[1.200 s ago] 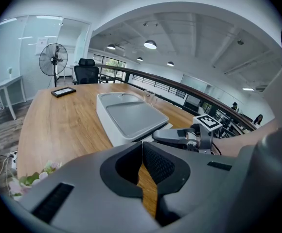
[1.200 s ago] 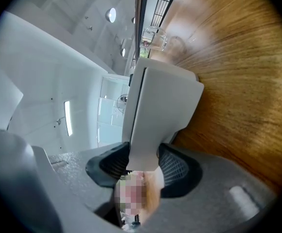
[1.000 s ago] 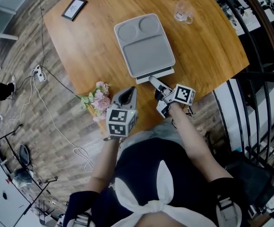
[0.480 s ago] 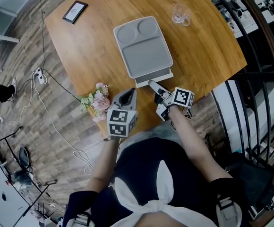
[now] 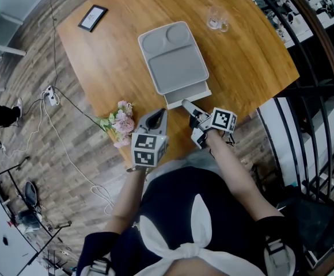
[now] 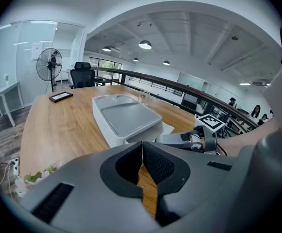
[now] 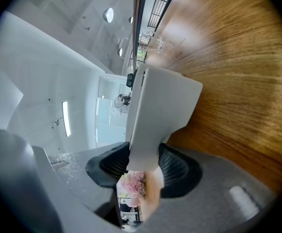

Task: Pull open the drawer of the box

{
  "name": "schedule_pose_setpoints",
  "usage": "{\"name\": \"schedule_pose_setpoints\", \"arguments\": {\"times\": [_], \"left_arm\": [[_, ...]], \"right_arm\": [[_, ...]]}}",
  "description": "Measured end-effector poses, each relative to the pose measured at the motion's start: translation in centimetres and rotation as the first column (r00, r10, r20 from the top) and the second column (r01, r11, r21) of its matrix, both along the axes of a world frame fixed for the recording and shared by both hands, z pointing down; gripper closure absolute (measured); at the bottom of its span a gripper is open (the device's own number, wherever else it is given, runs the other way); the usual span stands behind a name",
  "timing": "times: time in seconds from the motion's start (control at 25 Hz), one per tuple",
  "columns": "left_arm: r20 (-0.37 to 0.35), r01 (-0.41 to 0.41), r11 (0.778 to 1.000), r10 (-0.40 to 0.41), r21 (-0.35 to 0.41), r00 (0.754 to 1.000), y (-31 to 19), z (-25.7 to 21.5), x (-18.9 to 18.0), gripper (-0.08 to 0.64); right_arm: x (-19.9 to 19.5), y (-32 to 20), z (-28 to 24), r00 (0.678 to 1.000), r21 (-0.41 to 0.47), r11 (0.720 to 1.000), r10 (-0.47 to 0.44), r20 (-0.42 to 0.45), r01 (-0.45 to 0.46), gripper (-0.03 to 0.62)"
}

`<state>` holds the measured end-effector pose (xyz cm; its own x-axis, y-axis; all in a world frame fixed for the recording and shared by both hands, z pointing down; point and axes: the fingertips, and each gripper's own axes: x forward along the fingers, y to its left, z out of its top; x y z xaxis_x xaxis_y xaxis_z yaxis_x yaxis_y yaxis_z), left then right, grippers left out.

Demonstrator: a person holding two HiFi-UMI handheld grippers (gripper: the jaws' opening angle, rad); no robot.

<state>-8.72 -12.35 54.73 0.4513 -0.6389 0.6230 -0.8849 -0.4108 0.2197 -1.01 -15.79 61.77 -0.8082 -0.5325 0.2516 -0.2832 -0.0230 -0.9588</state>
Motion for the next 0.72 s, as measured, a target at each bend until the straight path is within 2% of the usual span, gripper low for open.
{"name": "schedule_pose_setpoints", "arguments": {"times": [0.16, 0.4, 0.52, 0.72], "left_arm": [[0.006, 0.008, 1.0, -0.008, 0.021, 1.0, 0.0, -0.3, -0.3, 0.541], [-0.004, -0.009, 1.0, 0.009, -0.019, 1.0, 1.4, 0.1, 0.2, 0.541], [-0.004, -0.009, 1.0, 0.009, -0.015, 1.0, 1.5, 0.1, 0.3, 0.541], [-0.005, -0.012, 1.0, 0.012, -0.011, 1.0, 2.2, 0.1, 0.5, 0.541]], "right_arm": [[0.0, 0.2, -0.2, 1.0, 0.024, 1.0, -0.002, 0.007, 0.001, 0.408], [0.4, 1.1, -0.1, 1.0, 0.0, 1.0, 0.01, 0.001, -0.01, 0.408], [0.4, 1.3, -0.2, 1.0, 0.02, 1.0, 0.006, 0.006, -0.007, 0.408], [0.8, 2.3, 0.2, 1.0, -0.004, 1.0, 0.016, -0.005, -0.016, 0.408]]}}
